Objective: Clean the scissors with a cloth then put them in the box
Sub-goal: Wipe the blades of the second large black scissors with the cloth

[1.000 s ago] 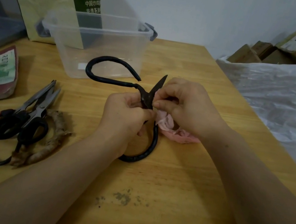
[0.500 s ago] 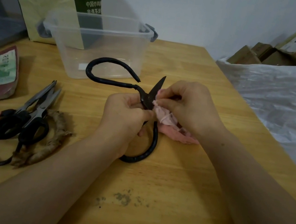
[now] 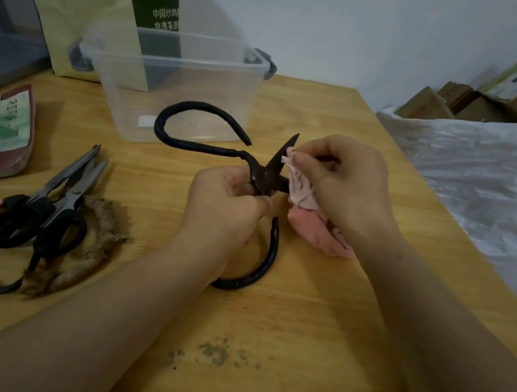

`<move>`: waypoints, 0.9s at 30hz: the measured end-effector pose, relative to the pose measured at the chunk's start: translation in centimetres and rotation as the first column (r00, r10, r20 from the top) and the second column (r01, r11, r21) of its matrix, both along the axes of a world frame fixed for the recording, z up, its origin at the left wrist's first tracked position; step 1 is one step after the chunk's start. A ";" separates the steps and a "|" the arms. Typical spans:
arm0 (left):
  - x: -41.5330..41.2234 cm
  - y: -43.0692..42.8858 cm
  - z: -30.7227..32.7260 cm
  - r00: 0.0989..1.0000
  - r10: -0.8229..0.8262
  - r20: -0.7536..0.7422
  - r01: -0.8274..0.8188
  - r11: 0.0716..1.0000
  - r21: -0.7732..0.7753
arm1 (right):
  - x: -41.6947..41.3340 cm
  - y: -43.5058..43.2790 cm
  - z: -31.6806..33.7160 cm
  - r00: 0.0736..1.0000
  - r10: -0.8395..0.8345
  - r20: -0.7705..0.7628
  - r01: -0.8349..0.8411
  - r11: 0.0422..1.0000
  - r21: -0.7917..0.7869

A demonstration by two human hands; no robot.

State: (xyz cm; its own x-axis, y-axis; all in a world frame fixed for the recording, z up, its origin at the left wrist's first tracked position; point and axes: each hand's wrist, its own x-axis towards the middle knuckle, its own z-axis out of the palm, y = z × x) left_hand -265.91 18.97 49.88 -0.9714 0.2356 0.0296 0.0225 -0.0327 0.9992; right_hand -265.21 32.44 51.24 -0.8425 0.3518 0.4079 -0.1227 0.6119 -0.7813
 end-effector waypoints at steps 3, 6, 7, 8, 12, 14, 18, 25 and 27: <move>-0.1 -0.1 -0.1 1.000 0.025 -0.006 -0.025 1.000 0.004 | 0.1 -0.1 -0.3 0.986 0.141 0.085 -0.133 0.987 -0.091; -0.1 -0.3 -0.1 0.999 0.031 -0.011 -0.031 0.999 0.031 | -0.1 0.1 -0.4 0.972 0.191 0.140 -0.160 0.965 -0.208; -0.1 -0.3 -0.1 0.999 0.031 -0.013 -0.031 0.999 0.038 | -0.1 0.4 -0.4 0.967 0.208 0.147 -0.165 0.952 -0.259; -0.1 -0.3 -0.1 0.999 0.033 -0.012 -0.032 0.999 0.043 | -0.1 0.5 -0.3 0.961 0.227 0.157 -0.174 0.939 -0.295; -0.2 -0.4 -0.3 0.999 0.037 0.025 -0.038 0.999 0.036 | -0.1 0.8 0.1 0.928 0.299 0.224 -0.231 0.930 -0.285; -0.3 -0.5 -0.2 0.998 0.040 0.055 -0.043 0.998 0.048 | -0.1 1.0 0.2 0.926 0.291 0.241 -0.234 0.942 -0.239; -0.3 -0.5 0.0 0.996 0.042 0.078 -0.048 0.996 0.076 | 0.1 1.5 0.6 0.924 0.291 0.249 -0.247 0.950 -0.192; -0.2 -0.4 -0.1 0.999 0.031 0.027 -0.033 0.997 0.072 | 0.6 1.7 0.8 0.925 0.316 0.210 -0.247 0.922 -0.297; -0.2 -0.2 -0.1 1.000 0.017 0.024 -0.018 0.997 0.070 | 0.5 1.3 0.6 0.916 0.348 0.201 -0.265 0.899 -0.350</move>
